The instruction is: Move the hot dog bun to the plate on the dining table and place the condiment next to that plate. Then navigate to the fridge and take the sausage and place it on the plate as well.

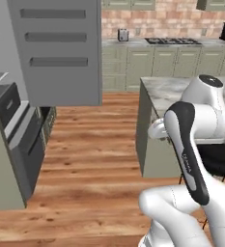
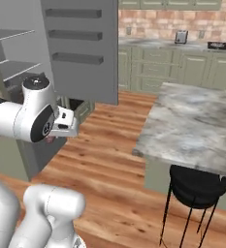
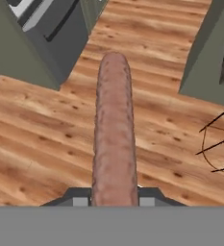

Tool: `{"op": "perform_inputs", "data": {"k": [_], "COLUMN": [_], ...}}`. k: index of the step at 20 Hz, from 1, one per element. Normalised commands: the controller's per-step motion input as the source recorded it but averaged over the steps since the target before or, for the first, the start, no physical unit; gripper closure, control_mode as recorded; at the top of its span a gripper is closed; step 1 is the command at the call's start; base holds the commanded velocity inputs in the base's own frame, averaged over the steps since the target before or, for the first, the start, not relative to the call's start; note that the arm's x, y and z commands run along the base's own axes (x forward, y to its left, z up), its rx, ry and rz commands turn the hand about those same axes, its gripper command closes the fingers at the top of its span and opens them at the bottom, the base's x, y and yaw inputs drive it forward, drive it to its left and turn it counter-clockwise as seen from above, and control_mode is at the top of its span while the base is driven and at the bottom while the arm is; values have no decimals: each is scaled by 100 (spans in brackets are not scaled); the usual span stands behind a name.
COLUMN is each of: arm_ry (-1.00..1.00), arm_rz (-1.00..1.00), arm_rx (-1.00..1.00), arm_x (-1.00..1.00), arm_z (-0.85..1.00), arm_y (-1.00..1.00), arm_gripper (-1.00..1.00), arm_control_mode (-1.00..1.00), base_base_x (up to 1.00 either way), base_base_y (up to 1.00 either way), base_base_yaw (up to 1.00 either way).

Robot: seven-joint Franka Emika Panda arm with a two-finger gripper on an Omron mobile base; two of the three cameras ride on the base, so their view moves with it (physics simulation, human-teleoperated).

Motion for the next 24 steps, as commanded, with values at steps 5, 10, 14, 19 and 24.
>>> {"op": "perform_inputs", "data": {"k": [5, 10, 14, 19, 24], "arm_ry": [0, 0, 0, 0, 0], "arm_rz": [0, 0, 0, 0, 0], "arm_rx": [0, 0, 0, 0, 0], "arm_x": [0, 0, 0, 0, 0], "arm_z": [0, 0, 0, 0, 0], "arm_y": [0, 0, 0, 0, 0], "arm_gripper": [100, 100, 100, 100, 100], "arm_control_mode": [100, 100, 100, 100, 100], "base_base_x": [1, 19, 36, 46, 16], "base_base_y": [-100, -100, -100, -100, -100], "base_base_yaw": [-11, -12, -13, -13, -10]}}
